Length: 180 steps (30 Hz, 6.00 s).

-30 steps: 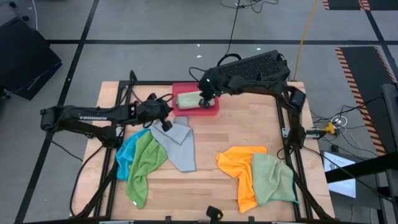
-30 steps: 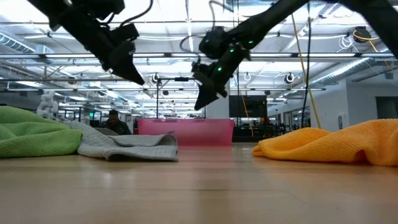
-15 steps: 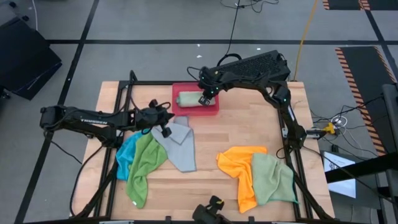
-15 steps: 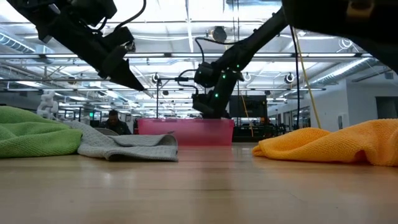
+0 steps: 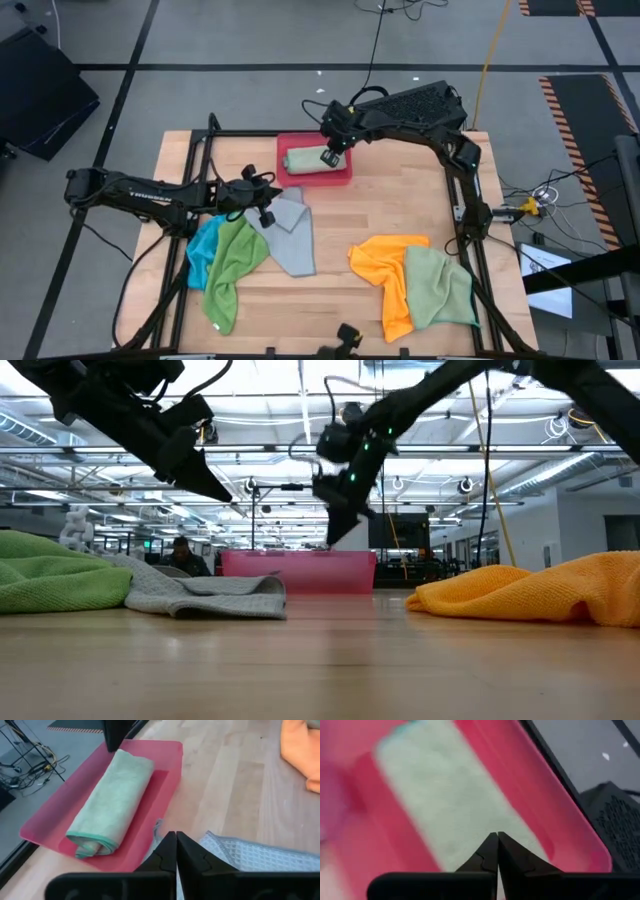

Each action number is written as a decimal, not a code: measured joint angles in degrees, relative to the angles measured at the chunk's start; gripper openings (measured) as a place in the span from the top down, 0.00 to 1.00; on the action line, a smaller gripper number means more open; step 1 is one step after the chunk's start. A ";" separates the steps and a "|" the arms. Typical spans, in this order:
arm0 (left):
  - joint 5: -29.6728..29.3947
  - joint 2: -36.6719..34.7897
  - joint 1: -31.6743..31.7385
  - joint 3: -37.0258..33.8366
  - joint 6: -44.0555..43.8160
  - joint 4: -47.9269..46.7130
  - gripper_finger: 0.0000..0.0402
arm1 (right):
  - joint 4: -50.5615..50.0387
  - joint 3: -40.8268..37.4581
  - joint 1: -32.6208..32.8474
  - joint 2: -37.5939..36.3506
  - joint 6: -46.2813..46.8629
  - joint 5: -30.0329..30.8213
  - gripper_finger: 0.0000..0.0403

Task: Fold microfiber towels
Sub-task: Fold the gray towel

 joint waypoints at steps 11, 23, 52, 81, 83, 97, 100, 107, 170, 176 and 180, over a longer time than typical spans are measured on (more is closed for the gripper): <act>0.00 0.00 -3.26 0.00 -0.95 -0.12 0.98 | -4.71 -8.74 15.82 -13.52 4.96 0.22 1.00; -4.32 5.73 -12.35 0.00 -4.08 0.43 0.78 | 30.72 -41.60 39.04 -25.66 18.60 16.38 1.00; -10.07 30.21 -20.50 0.09 1.01 10.30 0.51 | 62.72 -59.45 50.44 -23.22 28.60 28.55 1.00; -17.58 29.36 -24.54 0.50 3.41 12.50 0.66 | 72.98 -59.43 50.72 -16.76 26.72 28.35 1.00; -17.79 29.38 -23.68 0.48 2.45 11.56 0.63 | 73.05 -59.41 50.70 -16.76 26.74 28.39 1.00; -12.04 30.19 -18.41 0.36 2.24 11.15 0.73 | 74.64 -59.41 50.72 -16.76 26.60 28.52 1.00; -10.66 31.18 -17.15 0.15 1.68 11.48 0.78 | 74.64 -59.41 50.72 -16.76 26.57 28.52 1.00; -9.94 33.95 -16.26 0.21 4.44 16.33 0.95 | 74.91 -59.41 50.72 -16.76 26.63 28.57 1.00; -13.13 17.94 -33.09 6.27 5.52 16.61 0.79 | 71.07 -36.85 52.28 -6.20 -1.54 40.17 0.96; -17.90 17.94 -34.65 6.27 2.32 8.39 0.61 | 60.77 -36.87 54.62 -10.42 4.00 40.19 0.99; -18.95 18.12 -33.96 5.70 -1.29 4.27 0.57 | 57.32 -36.87 56.19 -12.84 5.59 40.17 0.99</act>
